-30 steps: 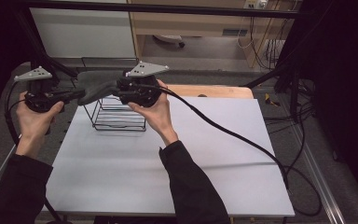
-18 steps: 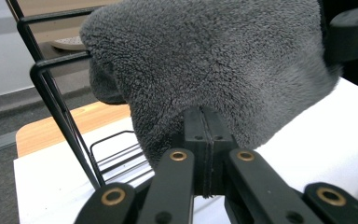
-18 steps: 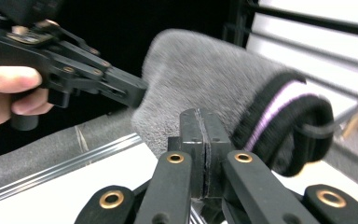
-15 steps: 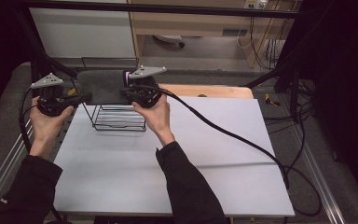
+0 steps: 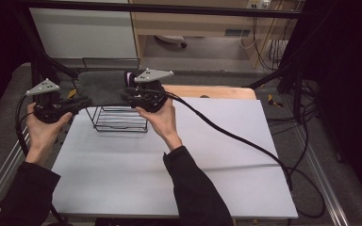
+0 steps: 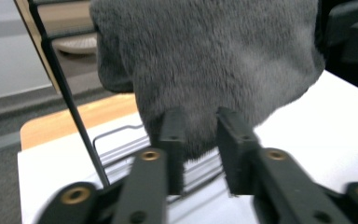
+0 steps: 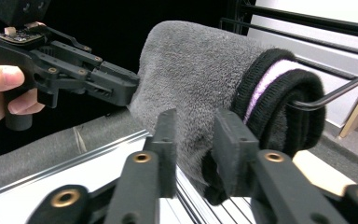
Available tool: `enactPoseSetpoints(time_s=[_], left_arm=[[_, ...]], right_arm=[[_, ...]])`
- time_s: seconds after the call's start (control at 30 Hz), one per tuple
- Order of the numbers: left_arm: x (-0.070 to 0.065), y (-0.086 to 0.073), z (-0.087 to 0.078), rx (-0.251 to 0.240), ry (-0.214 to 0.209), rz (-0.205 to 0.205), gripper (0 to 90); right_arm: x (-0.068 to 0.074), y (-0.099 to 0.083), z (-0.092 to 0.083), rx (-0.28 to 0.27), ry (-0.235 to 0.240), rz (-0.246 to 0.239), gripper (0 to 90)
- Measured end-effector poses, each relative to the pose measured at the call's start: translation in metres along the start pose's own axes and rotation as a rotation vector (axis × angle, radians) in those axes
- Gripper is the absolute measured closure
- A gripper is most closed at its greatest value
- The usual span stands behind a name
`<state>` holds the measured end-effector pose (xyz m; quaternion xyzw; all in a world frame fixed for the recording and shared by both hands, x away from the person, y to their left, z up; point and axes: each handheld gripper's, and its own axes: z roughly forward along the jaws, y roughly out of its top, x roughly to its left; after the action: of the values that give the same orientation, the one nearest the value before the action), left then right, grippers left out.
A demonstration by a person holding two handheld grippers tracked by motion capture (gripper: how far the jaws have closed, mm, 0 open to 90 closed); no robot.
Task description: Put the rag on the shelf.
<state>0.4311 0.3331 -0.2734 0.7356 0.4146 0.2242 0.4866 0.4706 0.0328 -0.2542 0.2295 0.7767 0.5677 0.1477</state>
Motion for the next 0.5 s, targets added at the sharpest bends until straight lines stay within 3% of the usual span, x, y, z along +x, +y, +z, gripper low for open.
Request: enactPoseSetpoints(time_s=[0.2, 0.33, 0.5], left_arm=[[-0.006, -0.011, -0.004, 0.029, 0.010, 0.029, 51.5], [-0.013, -0.022, -0.002, 0.051, 0.021, 0.055, 41.1], [-0.020, -0.035, 0.003, 0.075, 0.003, 0.062, 33.2]], right_arm=[[-0.007, -0.004, -0.021, 0.015, -0.010, 0.043, 48.6], [-0.012, -0.012, -0.037, 0.035, -0.014, 0.048, 38.6], [-0.018, -0.027, -0.056, 0.066, -0.021, 0.051, 25.7]])
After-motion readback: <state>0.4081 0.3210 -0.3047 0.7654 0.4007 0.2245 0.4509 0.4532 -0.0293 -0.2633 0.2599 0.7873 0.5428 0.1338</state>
